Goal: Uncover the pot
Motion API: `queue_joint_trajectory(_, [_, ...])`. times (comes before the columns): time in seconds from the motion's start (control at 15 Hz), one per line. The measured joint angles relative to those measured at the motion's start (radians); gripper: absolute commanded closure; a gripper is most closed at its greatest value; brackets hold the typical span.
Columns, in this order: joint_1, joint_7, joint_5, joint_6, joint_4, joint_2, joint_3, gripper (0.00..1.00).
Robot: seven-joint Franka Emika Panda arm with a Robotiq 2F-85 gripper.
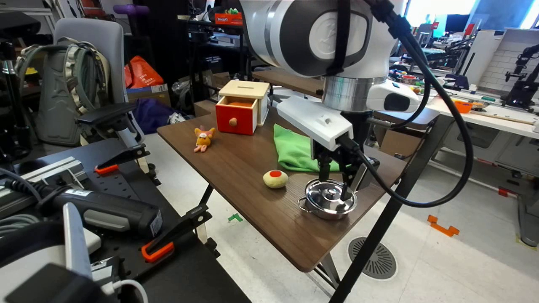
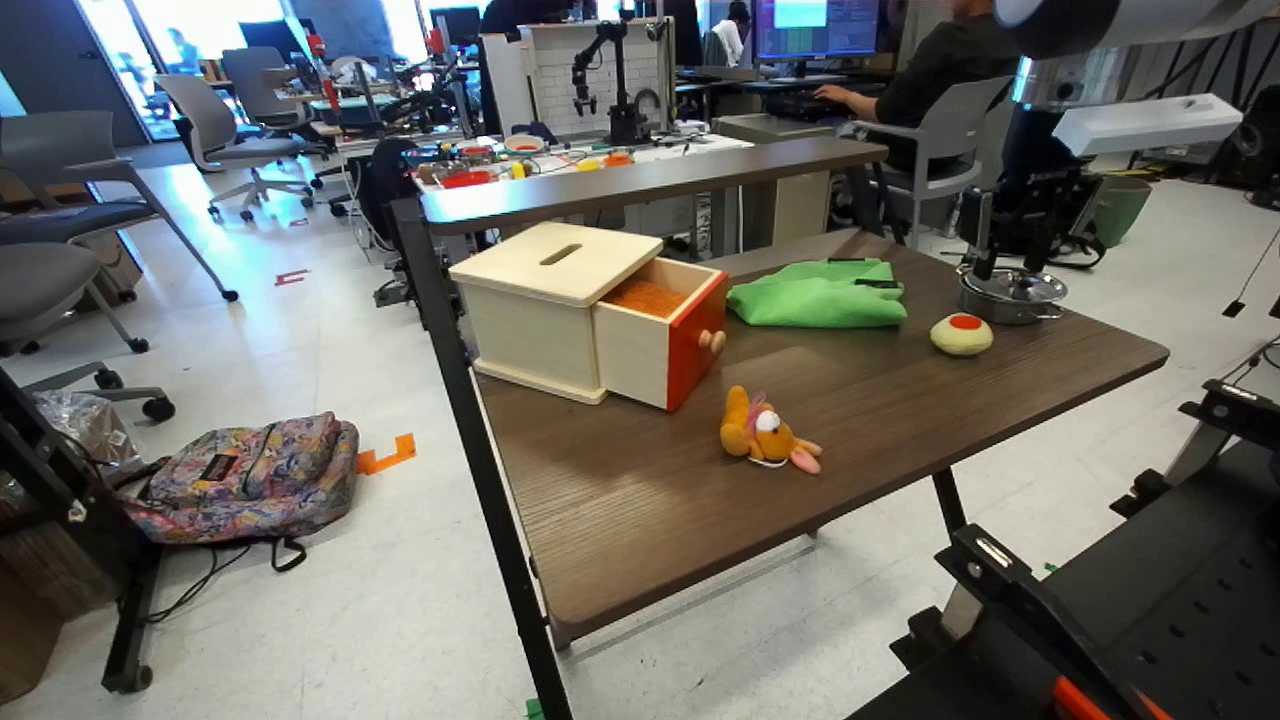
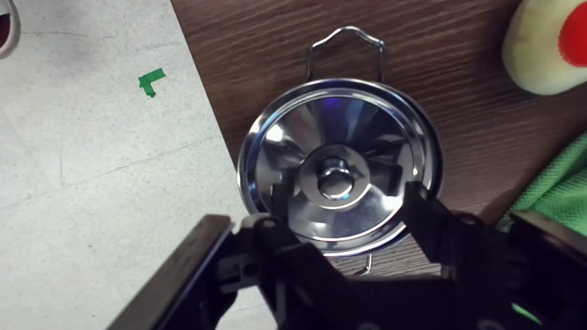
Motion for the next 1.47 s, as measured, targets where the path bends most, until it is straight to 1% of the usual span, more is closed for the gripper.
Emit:
queue_joint_trajectory(0.07, [-0.002,-0.001,-0.001,0.009,0.0,0.001,0.001,0.73])
queue_joint_trajectory(0.13, [-0.003,-0.001,-0.002,0.017,0.0,0.001,0.001,0.82])
queue_joint_trajectory(0.27, [-0.006,-0.001,-0.003,0.019,0.0,0.001,0.001,0.95])
queue_joint_trajectory(0.33, [-0.007,-0.001,-0.003,0.019,0.0,0.001,0.001,1.0])
queue_joint_trajectory(0.67, [-0.012,-0.001,-0.019,0.019,-0.001,0.001,0.001,1.0])
queue_joint_trajectory(0.73, [-0.012,-0.001,-0.02,0.019,-0.002,0.001,0.001,0.74])
queue_joint_trajectory(0.8, [-0.012,-0.002,-0.02,0.019,-0.003,0.001,0.001,0.73])
queue_joint_trajectory(0.87, [-0.012,-0.002,-0.02,0.019,-0.003,0.001,0.001,0.68])
queue_joint_trajectory(1.07, [-0.013,-0.002,-0.02,0.019,-0.004,0.001,0.001,0.45])
queue_joint_trajectory(1.47, [-0.015,-0.013,-0.021,0.019,-0.01,0.001,0.003,0.02])
